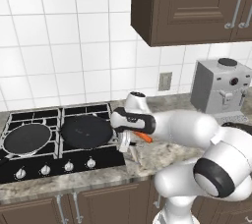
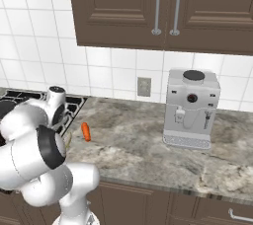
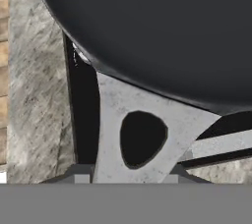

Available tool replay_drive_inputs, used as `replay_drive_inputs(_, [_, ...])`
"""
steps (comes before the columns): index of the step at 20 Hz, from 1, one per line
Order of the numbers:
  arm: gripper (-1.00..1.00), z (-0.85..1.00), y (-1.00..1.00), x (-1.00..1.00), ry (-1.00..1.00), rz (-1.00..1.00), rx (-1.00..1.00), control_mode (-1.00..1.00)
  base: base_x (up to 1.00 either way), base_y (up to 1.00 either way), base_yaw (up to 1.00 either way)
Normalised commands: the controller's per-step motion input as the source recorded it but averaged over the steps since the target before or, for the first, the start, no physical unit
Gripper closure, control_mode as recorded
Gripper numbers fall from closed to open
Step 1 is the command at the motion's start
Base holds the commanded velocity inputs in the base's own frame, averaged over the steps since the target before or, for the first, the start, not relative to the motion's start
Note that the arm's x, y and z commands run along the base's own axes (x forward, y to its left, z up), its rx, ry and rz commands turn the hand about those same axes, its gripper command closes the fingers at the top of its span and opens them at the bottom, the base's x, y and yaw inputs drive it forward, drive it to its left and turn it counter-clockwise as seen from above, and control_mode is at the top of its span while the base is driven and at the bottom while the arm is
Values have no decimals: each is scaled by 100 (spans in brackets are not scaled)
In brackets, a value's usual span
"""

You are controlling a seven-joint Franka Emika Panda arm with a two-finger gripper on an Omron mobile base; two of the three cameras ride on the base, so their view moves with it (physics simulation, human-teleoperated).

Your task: Place both pans onto different burners. Then place the carrot and the fish on different pans.

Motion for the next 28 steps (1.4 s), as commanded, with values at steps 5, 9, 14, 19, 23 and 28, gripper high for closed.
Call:
replay_drive_inputs(5, [100, 0, 30, 30, 10, -10, 0, -100, 0, 0, 0])
replay_drive_inputs(9, [100, 0, 24, 41, 10, -12, -2, -100, 0, 0, 0])
replay_drive_inputs(14, [100, -1, 24, 15, 1, -8, -9, -100, 0, 0, 0])
replay_drive_inputs(19, [100, -15, 20, 11, 0, -6, -11, -100, 0, 0, 0])
replay_drive_inputs(23, [100, -14, 3, 12, 0, -5, -9, -100, 0, 0, 0])
replay_drive_inputs(28, [100, -10, 0, 7, 0, -3, -9, -100, 0, 0, 0])
